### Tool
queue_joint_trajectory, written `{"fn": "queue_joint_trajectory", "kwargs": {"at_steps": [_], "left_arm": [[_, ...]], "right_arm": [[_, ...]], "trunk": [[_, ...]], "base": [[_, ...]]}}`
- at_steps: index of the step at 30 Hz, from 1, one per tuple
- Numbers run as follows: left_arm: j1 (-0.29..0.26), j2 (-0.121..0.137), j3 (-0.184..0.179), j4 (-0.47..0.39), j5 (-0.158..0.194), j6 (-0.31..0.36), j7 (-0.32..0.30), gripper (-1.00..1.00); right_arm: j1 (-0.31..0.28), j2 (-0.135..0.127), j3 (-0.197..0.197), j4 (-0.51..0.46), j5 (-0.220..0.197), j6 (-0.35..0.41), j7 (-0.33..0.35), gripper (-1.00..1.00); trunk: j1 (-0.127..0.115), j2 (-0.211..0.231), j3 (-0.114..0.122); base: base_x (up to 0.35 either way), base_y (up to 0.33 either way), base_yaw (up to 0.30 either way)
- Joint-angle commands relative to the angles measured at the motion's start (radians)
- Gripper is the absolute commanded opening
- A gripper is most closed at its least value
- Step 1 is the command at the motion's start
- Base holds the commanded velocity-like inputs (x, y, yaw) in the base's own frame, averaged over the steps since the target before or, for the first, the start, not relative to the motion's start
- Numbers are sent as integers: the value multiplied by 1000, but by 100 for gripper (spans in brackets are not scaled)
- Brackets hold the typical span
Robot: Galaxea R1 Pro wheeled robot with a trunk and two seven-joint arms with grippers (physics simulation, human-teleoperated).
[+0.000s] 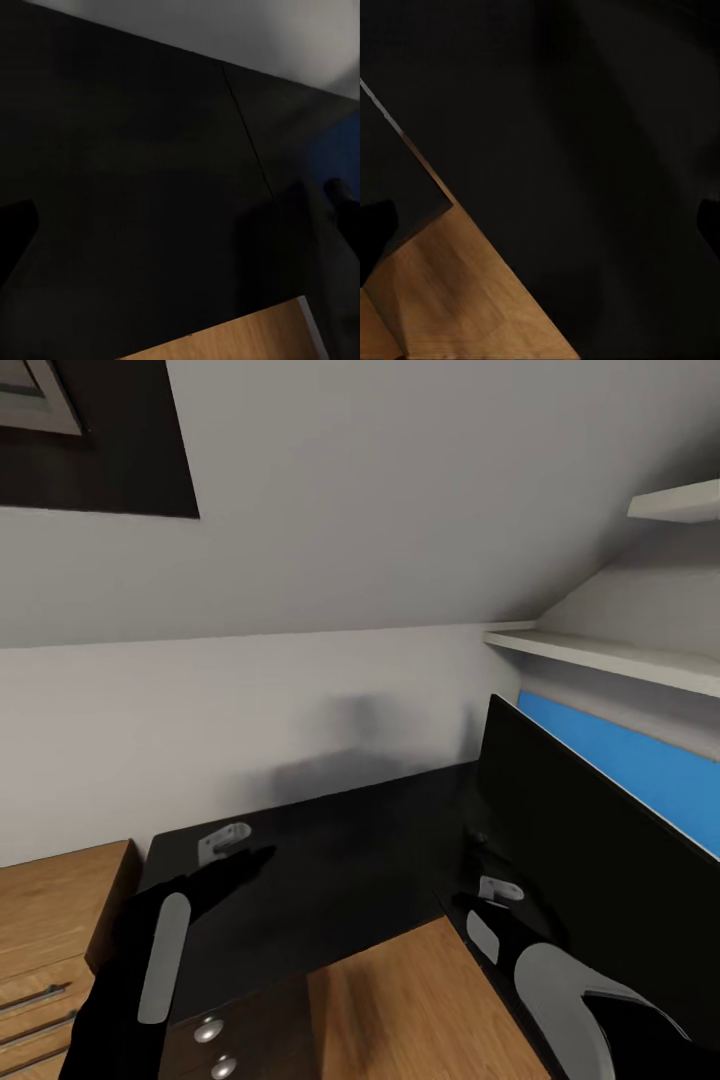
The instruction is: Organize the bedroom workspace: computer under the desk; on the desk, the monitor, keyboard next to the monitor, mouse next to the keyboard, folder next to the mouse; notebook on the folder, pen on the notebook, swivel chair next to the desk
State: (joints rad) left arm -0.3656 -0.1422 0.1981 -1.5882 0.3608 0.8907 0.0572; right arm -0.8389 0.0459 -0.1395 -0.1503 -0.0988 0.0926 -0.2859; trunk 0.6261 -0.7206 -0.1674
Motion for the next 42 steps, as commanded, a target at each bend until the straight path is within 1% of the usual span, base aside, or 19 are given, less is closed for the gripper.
{"fn": "queue_joint_trajectory", "kwargs": {"at_steps": [1,4,9,11,12,15,16,19,22,25,42], "left_arm": [[-1,-1,8,-1,11,5,6,100],[-1,-3,38,-3,12,5,5,100],[-1,-4,69,-11,14,6,3,100],[2,-16,80,-22,24,-5,15,100],[2,-21,86,-28,24,-11,20,100],[3,-22,87,-44,24,-28,37,100],[3,-20,88,-38,24,-33,43,100],[3,-5,88,-25,25,-50,59,100],[3,12,87,-22,25,-67,76,100],[4,19,87,-20,26,-83,93,100],[4,24,87,-12,24,-178,188,100]], "right_arm": [[0,2,2,1,-10,4,-4,100],[0,8,3,10,-9,3,-2,100],[0,9,2,14,-8,2,-2,100],[-12,20,2,3,-19,-10,-13,100],[-17,26,3,-3,-23,-15,-14,100],[-35,43,4,-20,-21,-32,-14,100],[-40,49,4,-26,-20,-38,-13,100],[-57,43,7,-28,-18,-55,-9,100],[-49,40,8,-27,-17,-71,-7,100],[-44,38,9,-26,-16,-88,-6,100],[-40,39,9,-27,-16,-183,-6,100]], "trunk": [[0,-1,-2],[0,-1,-1],[0,-1,-1],[0,-1,-1],[0,-1,-1],[0,-1,-1],[0,-1,-1],[0,-1,-1],[0,-1,-1],[0,-1,-1],[0,-1,-1]], "base": [[0,0,-29],[0,0,-17],[0,0,-6],[0,0,0],[0,0,0],[0,0,0],[0,0,0],[0,0,0],[0,0,0],[0,0,0],[0,0,0]]}}
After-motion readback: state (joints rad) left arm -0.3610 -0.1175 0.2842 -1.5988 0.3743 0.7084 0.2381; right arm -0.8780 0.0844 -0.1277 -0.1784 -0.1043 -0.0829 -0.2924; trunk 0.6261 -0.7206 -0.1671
